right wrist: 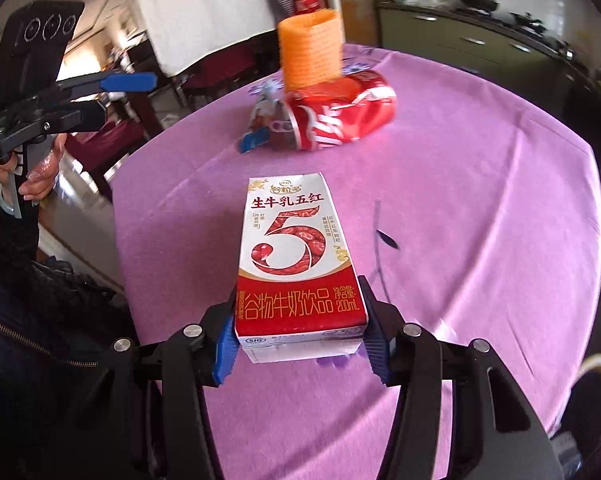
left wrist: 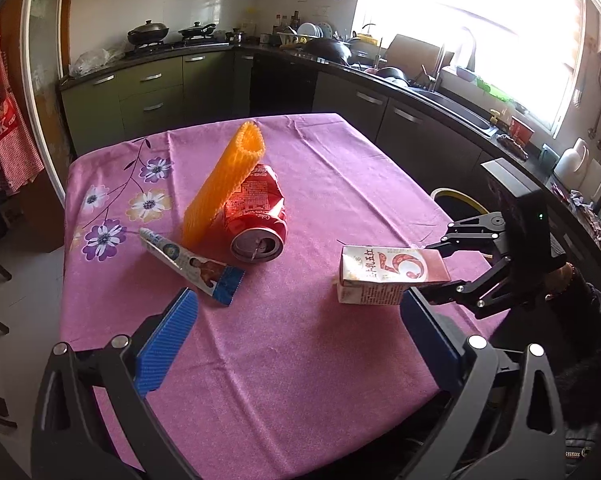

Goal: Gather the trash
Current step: 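Carry the milk carton over the trash bin and open the right tool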

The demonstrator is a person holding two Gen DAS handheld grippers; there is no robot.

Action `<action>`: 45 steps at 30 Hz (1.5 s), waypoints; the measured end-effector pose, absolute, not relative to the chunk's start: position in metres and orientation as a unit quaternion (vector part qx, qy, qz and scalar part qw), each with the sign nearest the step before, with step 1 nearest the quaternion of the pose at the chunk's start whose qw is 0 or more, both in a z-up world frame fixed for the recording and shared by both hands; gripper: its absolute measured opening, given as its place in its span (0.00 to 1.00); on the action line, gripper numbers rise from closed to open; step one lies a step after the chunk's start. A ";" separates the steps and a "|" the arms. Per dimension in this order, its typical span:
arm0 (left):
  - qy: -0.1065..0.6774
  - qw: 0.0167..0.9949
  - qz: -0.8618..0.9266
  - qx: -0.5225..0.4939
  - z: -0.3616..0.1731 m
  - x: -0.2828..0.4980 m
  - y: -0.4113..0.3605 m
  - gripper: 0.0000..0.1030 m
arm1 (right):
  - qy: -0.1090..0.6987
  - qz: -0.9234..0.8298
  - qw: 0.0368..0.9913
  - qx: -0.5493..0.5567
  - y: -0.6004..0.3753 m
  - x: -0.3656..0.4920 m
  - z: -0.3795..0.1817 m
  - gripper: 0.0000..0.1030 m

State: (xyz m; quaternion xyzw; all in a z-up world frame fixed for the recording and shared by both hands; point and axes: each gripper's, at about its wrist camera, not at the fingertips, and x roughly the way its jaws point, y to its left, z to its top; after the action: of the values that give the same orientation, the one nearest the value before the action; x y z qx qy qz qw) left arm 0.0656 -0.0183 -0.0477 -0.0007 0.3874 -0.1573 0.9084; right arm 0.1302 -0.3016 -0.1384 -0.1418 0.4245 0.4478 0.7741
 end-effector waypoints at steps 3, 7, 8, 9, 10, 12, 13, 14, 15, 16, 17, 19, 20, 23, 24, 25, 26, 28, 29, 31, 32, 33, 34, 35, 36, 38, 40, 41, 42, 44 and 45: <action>0.388 0.907 -0.162 0.006 -0.047 0.066 -0.025 0.93 | 0.419 0.415 0.796 -0.136 -0.315 0.128 -0.140 0.50; 0.388 0.906 -0.169 0.013 -0.047 0.067 -0.034 0.93 | 0.408 0.385 0.819 -0.125 -0.329 0.122 -0.133 0.50; 0.388 0.905 -0.172 0.014 -0.047 0.067 -0.037 0.93 | 0.403 0.376 0.826 -0.121 -0.335 0.121 -0.130 0.50; 0.388 0.905 -0.174 0.016 -0.047 0.067 -0.038 0.93 | 0.399 0.370 0.831 -0.118 -0.344 0.120 -0.127 0.50; 0.388 0.905 -0.176 0.017 -0.047 0.067 -0.040 0.93 | 0.395 0.363 0.836 -0.116 -0.347 0.120 -0.124 0.50; 0.388 0.904 -0.178 0.020 -0.048 0.066 -0.042 0.93 | 0.386 0.346 0.848 -0.111 -0.357 0.118 -0.118 0.50; 0.389 0.904 -0.179 0.021 -0.049 0.067 -0.043 0.93 | 0.382 0.341 0.852 -0.108 -0.360 0.118 -0.118 0.50; 0.389 0.903 -0.179 0.021 -0.049 0.066 -0.043 0.93 | 0.379 0.335 0.856 -0.105 -0.363 0.118 -0.116 0.50; 0.390 0.903 -0.180 0.022 -0.050 0.066 -0.044 0.93 | 0.376 0.329 0.860 -0.105 -0.366 0.118 -0.113 0.50; 0.390 0.903 -0.180 0.022 -0.050 0.066 -0.044 0.93 | 0.372 0.321 0.865 -0.106 -0.369 0.118 -0.111 0.50; 0.390 0.903 -0.180 0.022 -0.050 0.066 -0.043 0.93 | 0.368 0.311 0.870 -0.104 -0.374 0.118 -0.108 0.50; 0.389 0.903 -0.180 0.021 -0.049 0.066 -0.043 0.93 | 0.361 0.285 0.883 -0.092 -0.390 0.121 -0.102 0.50; 0.389 0.903 -0.180 0.020 -0.049 0.066 -0.042 0.93 | 0.356 0.265 0.892 -0.088 -0.400 0.123 -0.098 0.50; 0.389 0.903 -0.181 0.019 -0.050 0.066 -0.040 0.93 | 0.351 0.198 0.913 -0.065 -0.438 0.130 -0.093 0.50; 0.389 0.903 -0.181 0.018 -0.050 0.067 -0.040 0.93 | 0.353 0.170 0.918 -0.059 -0.451 0.133 -0.093 0.50; 0.390 0.903 -0.181 0.018 -0.051 0.067 -0.040 0.93 | 0.357 0.139 0.922 -0.059 -0.464 0.135 -0.095 0.50; 0.391 0.902 -0.180 0.017 -0.052 0.069 -0.040 0.93 | 0.361 0.114 0.924 -0.060 -0.473 0.137 -0.098 0.50; 0.394 0.901 -0.181 0.016 -0.054 0.070 -0.039 0.93 | 0.376 0.064 0.922 -0.060 -0.494 0.144 -0.108 0.50; 0.395 0.900 -0.182 0.015 -0.055 0.071 -0.040 0.93 | 0.383 0.045 0.921 -0.059 -0.502 0.146 -0.113 0.50; 0.397 0.899 -0.183 0.017 -0.057 0.073 -0.041 0.93 | 0.392 0.000 0.918 -0.062 -0.518 0.154 -0.128 0.51; 0.398 0.899 -0.183 0.017 -0.058 0.073 -0.042 0.93 | 0.395 -0.021 0.916 -0.064 -0.525 0.157 -0.135 0.52; 0.399 0.899 -0.183 0.018 -0.059 0.075 -0.042 0.93 | 0.407 -0.041 0.910 -0.066 -0.531 0.163 -0.145 0.56; 0.400 0.898 -0.182 0.018 -0.060 0.076 -0.042 0.93 | 0.416 -0.054 0.905 -0.067 -0.536 0.167 -0.154 0.73; 0.401 0.898 -0.180 0.019 -0.061 0.078 -0.041 0.93 | 0.420 -0.074 0.902 -0.071 -0.540 0.169 -0.163 0.81; 0.403 0.898 -0.177 0.021 -0.062 0.080 -0.041 0.93 | 0.417 -0.091 0.901 -0.076 -0.541 0.169 -0.167 0.81; 0.406 0.898 -0.169 0.021 -0.064 0.084 -0.038 0.93 | 0.408 -0.096 0.905 -0.068 -0.541 0.166 -0.167 0.81; 0.409 0.898 -0.165 0.016 -0.067 0.092 -0.033 0.93 | 0.394 -0.103 0.912 -0.058 -0.537 0.162 -0.160 0.81; 0.409 0.898 -0.163 0.014 -0.068 0.096 -0.031 0.93 | 0.386 -0.106 0.915 -0.056 -0.535 0.160 -0.156 0.81; 0.410 0.898 -0.160 0.014 -0.070 0.101 -0.030 0.93 | 0.379 -0.104 0.918 -0.056 -0.532 0.157 -0.150 0.81; 0.412 0.898 -0.152 0.021 -0.073 0.114 -0.027 0.93 | 0.368 -0.095 0.923 -0.059 -0.522 0.155 -0.141 0.82; 0.413 0.898 -0.149 0.023 -0.074 0.120 -0.026 0.93 | 0.364 -0.092 0.925 -0.062 -0.517 0.154 -0.138 0.83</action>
State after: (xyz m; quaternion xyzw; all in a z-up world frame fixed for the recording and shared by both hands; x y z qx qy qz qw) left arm 0.1198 -0.0264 -0.0740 0.0232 0.4126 -0.1485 0.8984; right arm 0.1541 -0.5172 -0.1382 -0.0620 0.3636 -0.0917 0.9250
